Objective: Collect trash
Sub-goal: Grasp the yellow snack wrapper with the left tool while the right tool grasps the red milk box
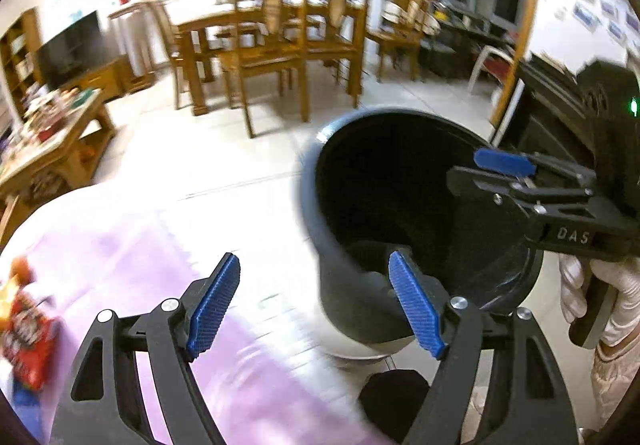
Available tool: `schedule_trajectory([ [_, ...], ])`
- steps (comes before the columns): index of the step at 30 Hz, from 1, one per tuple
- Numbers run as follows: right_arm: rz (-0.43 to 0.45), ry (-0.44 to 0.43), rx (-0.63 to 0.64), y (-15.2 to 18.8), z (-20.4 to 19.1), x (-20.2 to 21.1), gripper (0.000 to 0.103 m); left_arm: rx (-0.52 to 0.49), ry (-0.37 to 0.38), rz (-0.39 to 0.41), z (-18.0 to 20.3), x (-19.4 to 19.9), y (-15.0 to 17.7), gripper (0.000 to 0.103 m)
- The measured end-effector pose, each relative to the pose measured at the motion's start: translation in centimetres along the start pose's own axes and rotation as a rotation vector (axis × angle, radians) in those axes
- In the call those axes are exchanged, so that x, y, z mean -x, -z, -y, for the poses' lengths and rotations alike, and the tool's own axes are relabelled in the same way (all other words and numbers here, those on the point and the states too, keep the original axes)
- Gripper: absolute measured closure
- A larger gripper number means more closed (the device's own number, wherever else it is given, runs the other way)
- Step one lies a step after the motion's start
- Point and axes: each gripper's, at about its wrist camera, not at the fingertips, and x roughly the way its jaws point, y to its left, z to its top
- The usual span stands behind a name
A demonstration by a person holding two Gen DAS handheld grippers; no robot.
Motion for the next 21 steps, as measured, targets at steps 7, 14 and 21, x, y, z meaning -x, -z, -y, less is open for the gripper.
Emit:
schedule_trajectory([
  [7,0.000,-0.102,0.106,-1.7,-8.1,-1.2,0.020,0.110,-0.125,0.062,-8.0,5.2,2.9,0.019],
  [14,-0.019,-0.201,0.230,-2.8,-17.2,-3.2,0.014,0.172,-0.279,0.088,-16.5,9.7,5.6,0.017],
  [21,-0.070,-0.288,0.350,-2.9,-26.1,-6.0,0.007,0.132,-0.389,0.082,-23.0,12.4,7.0,0.009],
])
